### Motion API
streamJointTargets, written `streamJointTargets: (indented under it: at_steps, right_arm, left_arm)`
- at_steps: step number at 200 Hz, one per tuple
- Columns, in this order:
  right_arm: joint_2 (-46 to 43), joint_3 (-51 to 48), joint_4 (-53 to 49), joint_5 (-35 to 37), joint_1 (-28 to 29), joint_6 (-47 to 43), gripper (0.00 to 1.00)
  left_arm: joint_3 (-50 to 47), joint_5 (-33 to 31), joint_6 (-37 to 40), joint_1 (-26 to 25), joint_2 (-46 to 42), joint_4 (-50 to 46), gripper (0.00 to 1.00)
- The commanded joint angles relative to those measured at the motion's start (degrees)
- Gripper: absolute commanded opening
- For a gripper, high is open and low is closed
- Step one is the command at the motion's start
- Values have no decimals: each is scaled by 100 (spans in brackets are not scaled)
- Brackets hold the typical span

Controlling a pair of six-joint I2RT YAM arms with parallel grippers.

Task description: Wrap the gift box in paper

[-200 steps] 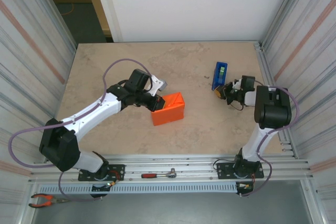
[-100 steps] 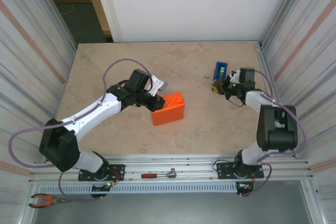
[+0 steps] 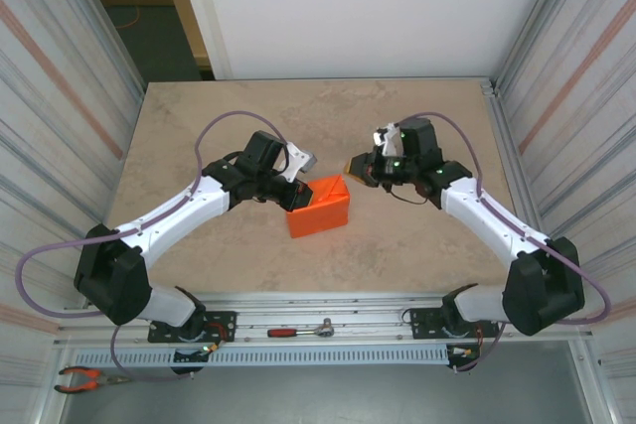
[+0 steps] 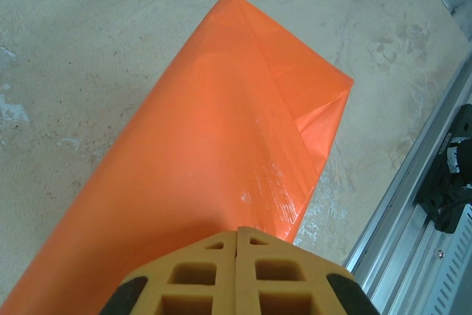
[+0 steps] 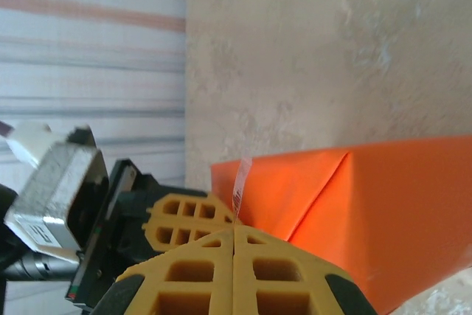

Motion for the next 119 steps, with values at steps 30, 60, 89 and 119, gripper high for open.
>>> streamJointTargets:
  at_steps: [30,60,89,119]
  right_arm:
    - [-53,128,-84,554,600,380,0]
    - [0,31,118,625,741,552,0]
    - [97,-3,274,652,855,647,0]
    - [203,30,346,695,959,686,0]
  left_arm:
    - [-359,-240,104,-156,398,-580,4]
    - [-362,-239,99,-159,405,-580,4]
    - [-358,-232,99,-161,414,-579,4]
    - [-358,-220,105,-157,420,-574,4]
